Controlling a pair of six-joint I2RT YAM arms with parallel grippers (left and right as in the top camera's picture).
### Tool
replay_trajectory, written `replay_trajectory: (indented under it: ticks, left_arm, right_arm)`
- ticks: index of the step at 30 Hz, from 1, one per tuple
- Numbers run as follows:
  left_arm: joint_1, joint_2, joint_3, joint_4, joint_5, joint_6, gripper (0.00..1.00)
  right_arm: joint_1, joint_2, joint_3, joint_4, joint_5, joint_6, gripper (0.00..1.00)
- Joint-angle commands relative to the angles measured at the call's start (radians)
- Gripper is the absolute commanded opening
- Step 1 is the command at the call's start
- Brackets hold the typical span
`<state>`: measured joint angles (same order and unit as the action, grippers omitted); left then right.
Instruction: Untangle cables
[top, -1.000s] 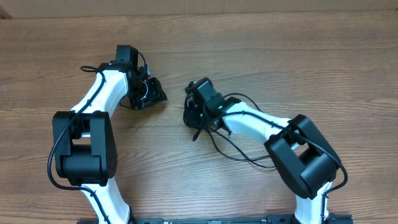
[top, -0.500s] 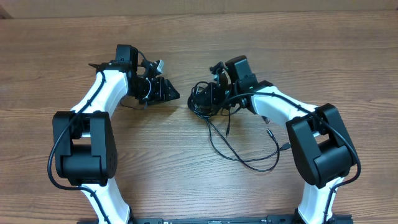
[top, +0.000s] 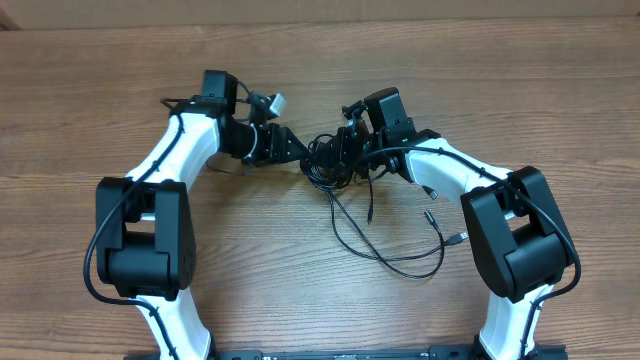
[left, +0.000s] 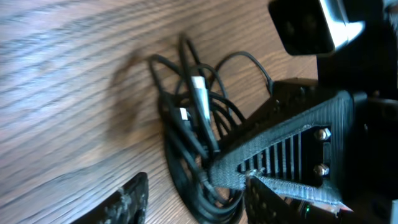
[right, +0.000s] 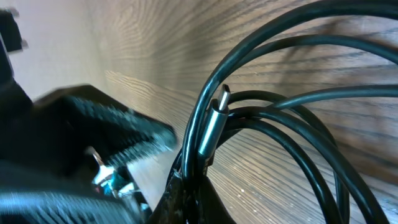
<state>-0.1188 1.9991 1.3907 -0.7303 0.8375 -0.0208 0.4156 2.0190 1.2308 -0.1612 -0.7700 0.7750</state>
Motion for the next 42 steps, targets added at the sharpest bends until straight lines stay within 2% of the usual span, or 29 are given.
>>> replay_trajectory:
  ticks: [1,6,11,18,22,26,30,34,36,42]
  left_arm:
    - [-0.024,0.017,0.020,0.006,-0.039,0.024,0.54]
    - [-0.026,0.017,0.020,0.004,-0.090,0.005,0.55]
    - [-0.027,0.017,0.020,0.005,-0.086,0.005,0.42]
    - [-0.028,0.017,0.020,0.005,-0.107,-0.010,0.44]
    - [-0.028,0.017,0.020,0.002,-0.278,-0.104,0.47]
    - [-0.028,0.017,0.020,-0.012,-0.431,-0.216,0.49]
    - [-0.028,0.017,0.020,-0.017,-0.446,-0.221,0.54]
    - [-0.028,0.017,0.020,-0.017,-0.446,-0.224,0.57]
    - [-0.028,0.017,0.020,-0.016,-0.446,-0.224,0.59]
    - [-0.028,0.017,0.020,-0.017,-0.446,-0.223,0.67]
  right_arm:
    - [-0.001,-0.010,0.034,0.036,-0.021,0.094,0.04]
    - [-0.013,-0.010,0.034,0.082,-0.017,0.165,0.04]
    - [-0.037,-0.010,0.034,0.082,-0.017,0.219,0.04]
    - [-0.047,-0.010,0.034,0.081,-0.017,0.227,0.04]
    - [-0.047,-0.010,0.034,0.047,-0.016,0.154,0.04]
    - [-0.041,-0.010,0.034,-0.071,0.030,0.048,0.05]
    - [-0.041,-0.010,0.034,-0.215,0.184,0.000,0.07]
    - [-0.037,-0.010,0.034,-0.318,0.315,-0.014,0.20]
    - [-0.033,-0.010,0.034,-0.319,0.317,-0.059,0.25]
    - [-0.007,-0.073,0.067,-0.332,0.299,-0.186,0.30]
